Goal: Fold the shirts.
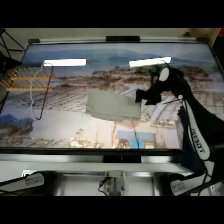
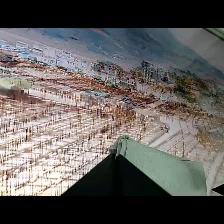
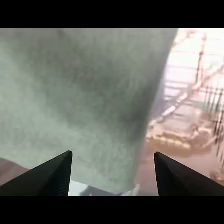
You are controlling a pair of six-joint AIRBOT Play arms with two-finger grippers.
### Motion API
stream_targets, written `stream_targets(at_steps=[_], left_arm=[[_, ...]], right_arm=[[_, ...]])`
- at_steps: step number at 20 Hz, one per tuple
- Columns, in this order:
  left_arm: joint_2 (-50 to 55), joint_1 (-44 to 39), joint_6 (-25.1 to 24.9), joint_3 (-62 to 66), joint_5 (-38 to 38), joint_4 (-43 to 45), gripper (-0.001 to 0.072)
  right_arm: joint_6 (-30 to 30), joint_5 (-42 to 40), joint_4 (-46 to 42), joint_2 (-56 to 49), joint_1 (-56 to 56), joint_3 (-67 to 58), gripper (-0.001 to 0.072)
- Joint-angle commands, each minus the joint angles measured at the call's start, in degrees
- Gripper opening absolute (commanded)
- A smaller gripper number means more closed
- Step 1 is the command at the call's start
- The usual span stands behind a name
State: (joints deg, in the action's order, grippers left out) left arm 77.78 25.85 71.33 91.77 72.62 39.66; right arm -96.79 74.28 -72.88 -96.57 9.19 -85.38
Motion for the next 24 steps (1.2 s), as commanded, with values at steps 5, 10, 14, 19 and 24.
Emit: stream_targets(at_steps=[5, 10, 14, 19, 24], left_arm=[[0.00, -1.40, -1.70, -0.02, -0.13, 0.04, 0.0039], [0.00, -1.60, -1.66, -0.02, -0.13, 0.04, 0.0039], [0.00, -1.60, -1.66, -0.02, -0.13, 0.02, 0.0039], [0.00, -1.60, -1.64, -0.02, -0.04, 0.00, 0.0039], [0.00, -1.60, -1.66, -0.02, 0.07, 0.00, 0.0039]], right_arm=[[3.41, -1.31, 1.66, -8.44, -1.70, 0.46, 0.0640], [7.13, -6.05, 12.39, -11.28, -0.90, 0.46, 0.0481], [16.17, -5.92, 22.77, -10.60, -1.20, -1.95, 0.0071], [16.02, 0.50, 18.69, -1.46, -7.50, -10.80, 0.0070], [7.06, 8.70, 15.30, 12.31, -22.62, -12.24, 0.0071]])
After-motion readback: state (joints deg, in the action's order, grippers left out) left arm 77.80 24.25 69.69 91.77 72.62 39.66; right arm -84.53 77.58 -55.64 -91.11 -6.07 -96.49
